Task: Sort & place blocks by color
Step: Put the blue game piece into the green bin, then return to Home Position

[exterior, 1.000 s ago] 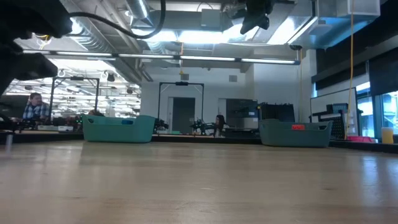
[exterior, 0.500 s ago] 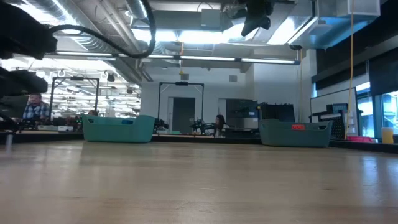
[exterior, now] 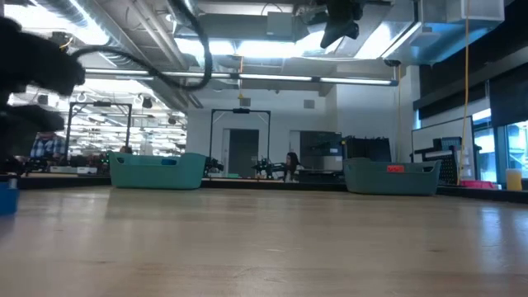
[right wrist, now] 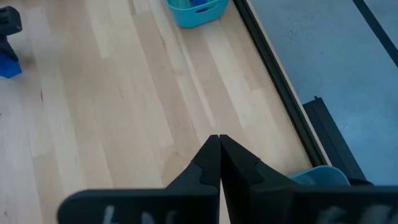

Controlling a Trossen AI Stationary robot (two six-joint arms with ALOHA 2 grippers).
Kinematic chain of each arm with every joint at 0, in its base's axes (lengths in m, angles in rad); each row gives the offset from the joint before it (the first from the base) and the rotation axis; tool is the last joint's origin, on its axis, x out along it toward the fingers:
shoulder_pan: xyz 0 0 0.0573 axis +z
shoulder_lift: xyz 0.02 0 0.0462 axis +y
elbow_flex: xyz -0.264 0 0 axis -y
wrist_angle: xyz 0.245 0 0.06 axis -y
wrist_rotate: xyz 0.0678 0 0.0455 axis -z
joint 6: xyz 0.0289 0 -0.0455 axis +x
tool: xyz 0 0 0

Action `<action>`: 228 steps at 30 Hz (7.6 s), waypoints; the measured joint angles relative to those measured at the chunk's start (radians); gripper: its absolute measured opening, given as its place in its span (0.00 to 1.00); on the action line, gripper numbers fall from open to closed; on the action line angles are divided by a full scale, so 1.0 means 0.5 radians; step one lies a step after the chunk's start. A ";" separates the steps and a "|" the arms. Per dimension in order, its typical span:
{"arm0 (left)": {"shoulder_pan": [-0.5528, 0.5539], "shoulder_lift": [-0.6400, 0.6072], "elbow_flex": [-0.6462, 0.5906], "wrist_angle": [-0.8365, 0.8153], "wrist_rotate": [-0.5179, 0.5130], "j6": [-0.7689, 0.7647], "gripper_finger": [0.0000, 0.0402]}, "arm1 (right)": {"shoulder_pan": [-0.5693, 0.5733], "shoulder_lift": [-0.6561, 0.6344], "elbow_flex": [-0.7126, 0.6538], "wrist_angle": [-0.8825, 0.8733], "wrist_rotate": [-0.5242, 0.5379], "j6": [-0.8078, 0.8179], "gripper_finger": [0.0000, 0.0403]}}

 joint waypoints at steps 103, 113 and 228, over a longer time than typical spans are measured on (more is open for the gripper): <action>3.190 0.129 0.227 0.102 -0.151 0.669 0.52 | 0.000 0.000 -0.002 -0.109 -0.420 -0.741 0.01; 3.189 -0.036 0.227 0.096 0.132 0.777 0.54 | 0.000 -0.089 -0.002 -0.109 -0.419 -0.744 0.00; 2.217 -3.085 -1.522 1.105 0.443 1.710 0.00 | -0.002 -3.266 -3.880 2.706 -0.953 0.254 0.00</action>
